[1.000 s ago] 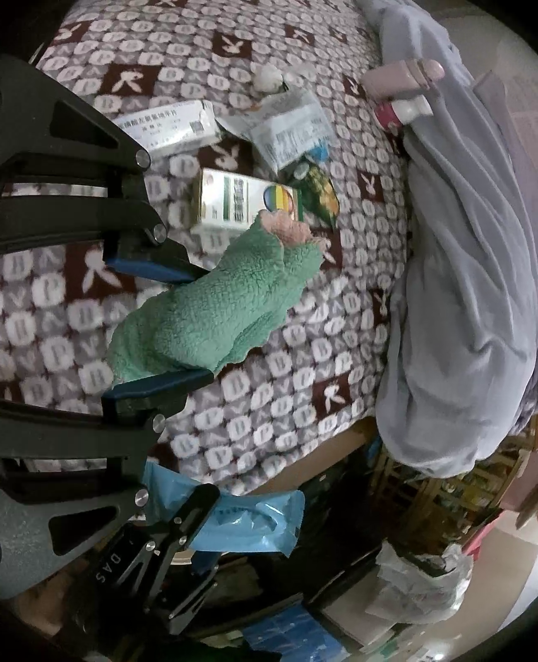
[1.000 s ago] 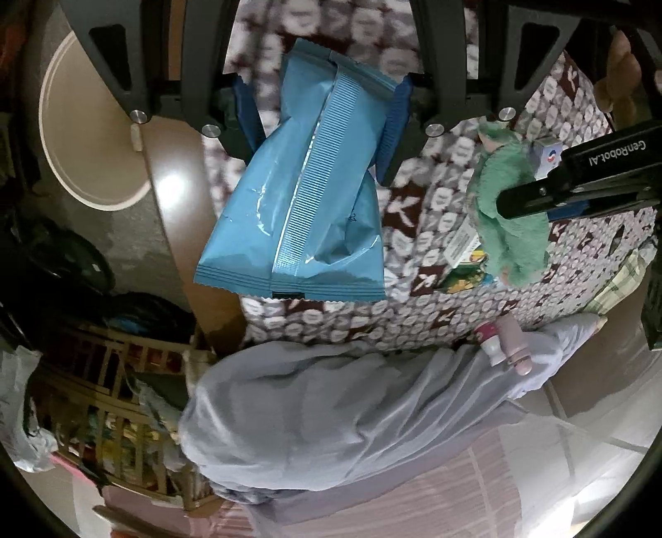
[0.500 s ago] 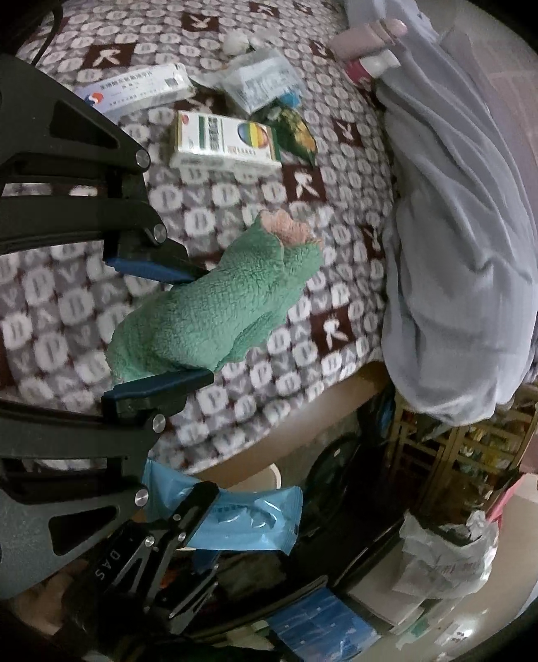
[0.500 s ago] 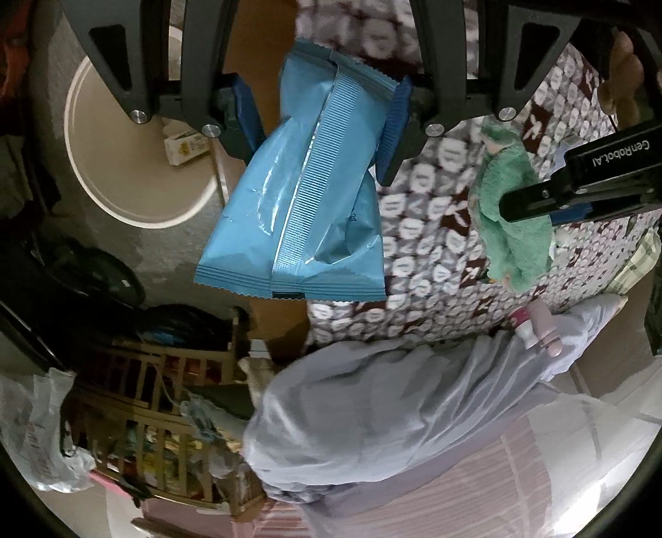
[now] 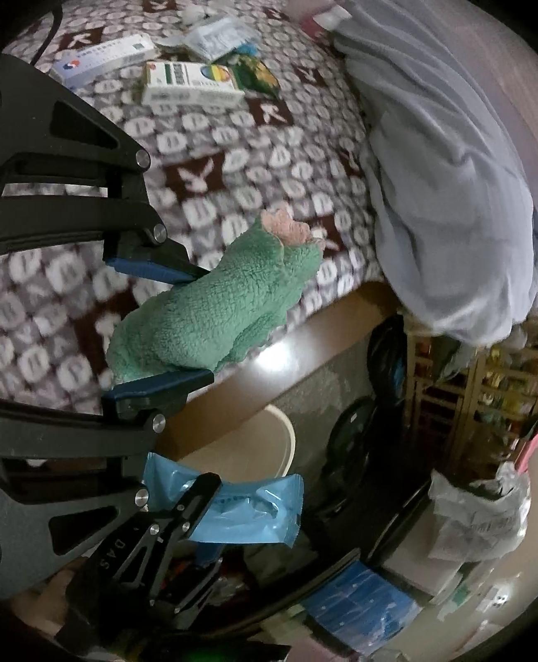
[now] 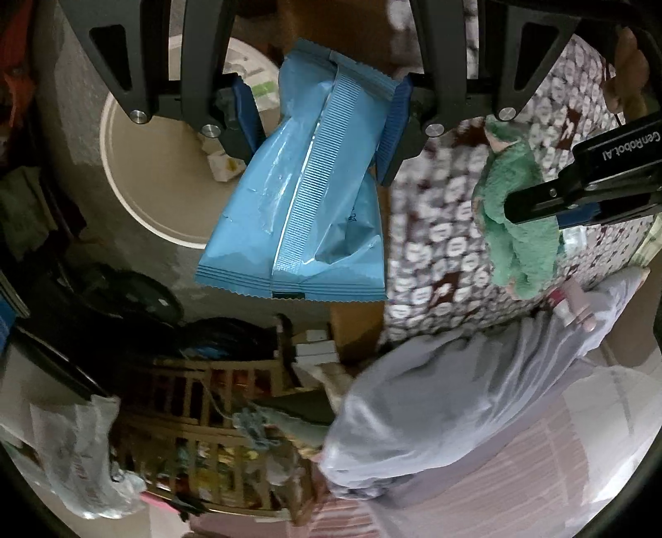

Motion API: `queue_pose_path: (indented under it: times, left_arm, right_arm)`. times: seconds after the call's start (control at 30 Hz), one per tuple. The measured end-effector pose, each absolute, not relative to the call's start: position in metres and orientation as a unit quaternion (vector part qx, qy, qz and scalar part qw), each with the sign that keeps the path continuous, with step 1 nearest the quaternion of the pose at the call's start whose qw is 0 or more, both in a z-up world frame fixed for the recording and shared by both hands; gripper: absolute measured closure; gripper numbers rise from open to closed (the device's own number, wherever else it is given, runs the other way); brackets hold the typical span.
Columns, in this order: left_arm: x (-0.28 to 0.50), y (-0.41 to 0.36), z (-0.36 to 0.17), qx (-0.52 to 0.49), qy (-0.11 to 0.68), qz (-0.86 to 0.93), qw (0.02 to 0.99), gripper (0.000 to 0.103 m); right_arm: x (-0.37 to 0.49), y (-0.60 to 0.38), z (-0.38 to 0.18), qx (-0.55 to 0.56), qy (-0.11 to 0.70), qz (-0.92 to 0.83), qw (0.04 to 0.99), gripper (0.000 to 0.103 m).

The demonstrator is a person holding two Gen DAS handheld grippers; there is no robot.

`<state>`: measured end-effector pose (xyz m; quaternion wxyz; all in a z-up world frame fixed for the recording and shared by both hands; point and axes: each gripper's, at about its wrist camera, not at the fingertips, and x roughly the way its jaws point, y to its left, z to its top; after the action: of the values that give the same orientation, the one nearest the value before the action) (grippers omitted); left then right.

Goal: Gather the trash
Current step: 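Carry the green towel and blue pack over the white bucket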

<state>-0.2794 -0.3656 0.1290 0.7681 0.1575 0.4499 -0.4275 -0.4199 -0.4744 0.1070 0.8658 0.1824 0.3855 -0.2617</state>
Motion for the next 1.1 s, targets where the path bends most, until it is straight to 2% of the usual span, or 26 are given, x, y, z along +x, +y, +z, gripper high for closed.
queue_pose_path:
  times: [1.1]
  left_arm:
    - [-0.331, -0.478, 0.095, 0.198, 0.460, -0.503, 0.705, 0.065]
  right_arm:
    - [-0.507, -0.552, 0.068, 0.248, 0.393, -0.348, 0.815, 0.053]
